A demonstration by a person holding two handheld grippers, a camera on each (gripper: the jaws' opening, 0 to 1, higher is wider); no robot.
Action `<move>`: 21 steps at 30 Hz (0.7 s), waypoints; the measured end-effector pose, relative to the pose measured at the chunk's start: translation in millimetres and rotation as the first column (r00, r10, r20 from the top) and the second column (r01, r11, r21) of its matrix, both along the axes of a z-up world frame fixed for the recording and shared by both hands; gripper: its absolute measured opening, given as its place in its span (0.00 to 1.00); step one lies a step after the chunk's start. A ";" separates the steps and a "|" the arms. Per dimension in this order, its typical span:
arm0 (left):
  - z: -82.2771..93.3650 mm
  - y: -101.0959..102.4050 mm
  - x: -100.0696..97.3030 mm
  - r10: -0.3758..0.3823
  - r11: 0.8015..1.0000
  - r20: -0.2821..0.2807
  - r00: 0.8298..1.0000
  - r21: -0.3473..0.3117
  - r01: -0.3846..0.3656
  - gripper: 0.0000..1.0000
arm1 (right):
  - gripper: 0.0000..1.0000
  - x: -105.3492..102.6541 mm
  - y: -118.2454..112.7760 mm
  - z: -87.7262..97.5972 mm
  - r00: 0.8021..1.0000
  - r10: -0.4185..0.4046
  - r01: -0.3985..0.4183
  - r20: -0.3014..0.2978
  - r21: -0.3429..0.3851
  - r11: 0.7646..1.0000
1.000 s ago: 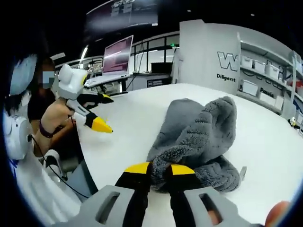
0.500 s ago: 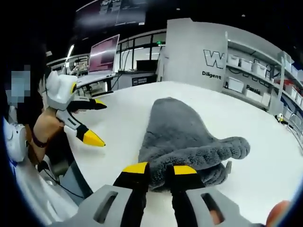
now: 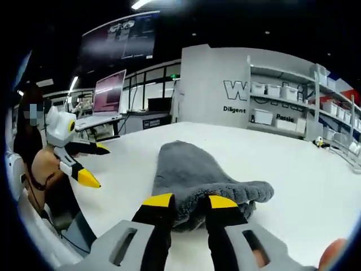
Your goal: Open the folded towel by lifting each exposed corner and separating the folded layers until the towel lies flat within the target outline without major curled edges
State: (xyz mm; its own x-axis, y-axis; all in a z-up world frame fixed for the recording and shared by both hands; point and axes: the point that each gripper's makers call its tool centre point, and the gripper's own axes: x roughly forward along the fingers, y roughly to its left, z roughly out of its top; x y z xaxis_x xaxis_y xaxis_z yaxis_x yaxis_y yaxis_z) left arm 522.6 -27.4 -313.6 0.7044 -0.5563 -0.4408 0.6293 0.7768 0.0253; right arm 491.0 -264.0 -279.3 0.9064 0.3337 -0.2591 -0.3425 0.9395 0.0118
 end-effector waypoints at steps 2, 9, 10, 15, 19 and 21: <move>5.3 -5.3 -5.6 -0.024 0.999 0.010 1.000 -0.022 0.024 0.99 | 0.24 -2.8 -9.4 -7.3 0.999 -0.033 0.034 -0.025 0.072 0.997; 13.5 -5.7 -17.0 -0.057 0.996 0.020 0.998 -0.060 0.058 0.99 | 0.36 -7.6 -42.9 -18.1 0.996 -0.075 0.087 -0.048 0.364 0.927; 15.2 -4.7 -15.5 -0.057 0.996 0.021 0.998 -0.065 0.058 0.99 | 0.37 -3.3 -51.9 -20.2 0.995 -0.089 0.101 -0.048 0.380 0.920; 19.5 0.3 -14.0 -0.034 0.995 0.016 0.999 -0.095 0.036 0.99 | 0.39 33.3 -70.7 -40.9 0.989 -0.084 0.135 -0.122 0.498 0.857; 16.3 4.0 -15.4 -0.009 0.996 -0.002 1.000 -0.092 0.009 0.99 | 0.38 58.5 -66.3 -38.9 0.990 -0.074 0.130 -0.116 0.609 0.783; 15.2 5.4 -16.1 -0.001 0.996 -0.009 1.000 -0.085 0.000 0.99 | 0.33 64.7 -61.5 -33.3 0.994 -0.065 0.105 -0.088 0.588 0.802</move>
State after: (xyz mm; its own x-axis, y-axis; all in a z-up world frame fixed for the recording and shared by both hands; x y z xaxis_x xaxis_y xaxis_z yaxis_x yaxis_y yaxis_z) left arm 506.5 -22.0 -298.3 0.7005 -0.5923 -0.3981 0.6294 0.7757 -0.0466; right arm 555.7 -325.5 -312.6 0.9275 0.3623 -0.0917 -0.2417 0.7687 0.5922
